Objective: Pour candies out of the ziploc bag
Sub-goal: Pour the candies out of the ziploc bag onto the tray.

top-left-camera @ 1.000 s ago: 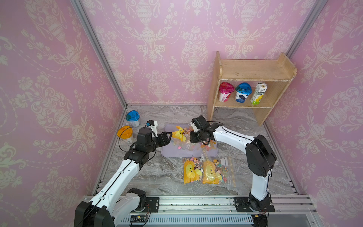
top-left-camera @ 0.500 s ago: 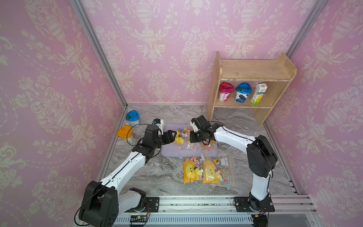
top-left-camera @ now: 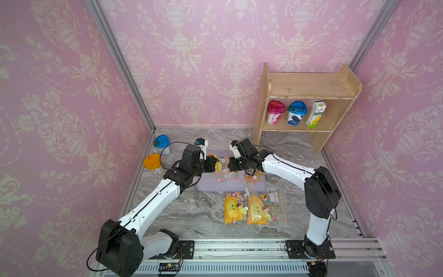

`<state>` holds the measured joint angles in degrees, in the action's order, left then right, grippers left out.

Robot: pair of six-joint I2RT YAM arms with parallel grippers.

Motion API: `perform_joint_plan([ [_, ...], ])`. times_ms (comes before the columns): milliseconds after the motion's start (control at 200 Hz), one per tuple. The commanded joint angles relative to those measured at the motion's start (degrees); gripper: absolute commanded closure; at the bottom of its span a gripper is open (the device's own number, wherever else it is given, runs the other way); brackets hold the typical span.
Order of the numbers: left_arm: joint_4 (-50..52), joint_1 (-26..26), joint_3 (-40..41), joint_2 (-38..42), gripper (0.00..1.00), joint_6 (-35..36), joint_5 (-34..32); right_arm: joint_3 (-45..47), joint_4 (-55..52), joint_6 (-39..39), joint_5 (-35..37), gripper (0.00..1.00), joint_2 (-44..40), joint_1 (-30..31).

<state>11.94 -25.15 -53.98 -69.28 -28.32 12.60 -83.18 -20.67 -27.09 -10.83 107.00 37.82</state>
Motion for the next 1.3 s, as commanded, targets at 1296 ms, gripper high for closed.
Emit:
perform_joint_plan([
  [1296, -0.76, 0.1, 3.77, 9.89, 1.0, 0.72, -5.22, 6.07, -2.66, 0.37, 4.55, 0.69, -8.04, -1.13],
])
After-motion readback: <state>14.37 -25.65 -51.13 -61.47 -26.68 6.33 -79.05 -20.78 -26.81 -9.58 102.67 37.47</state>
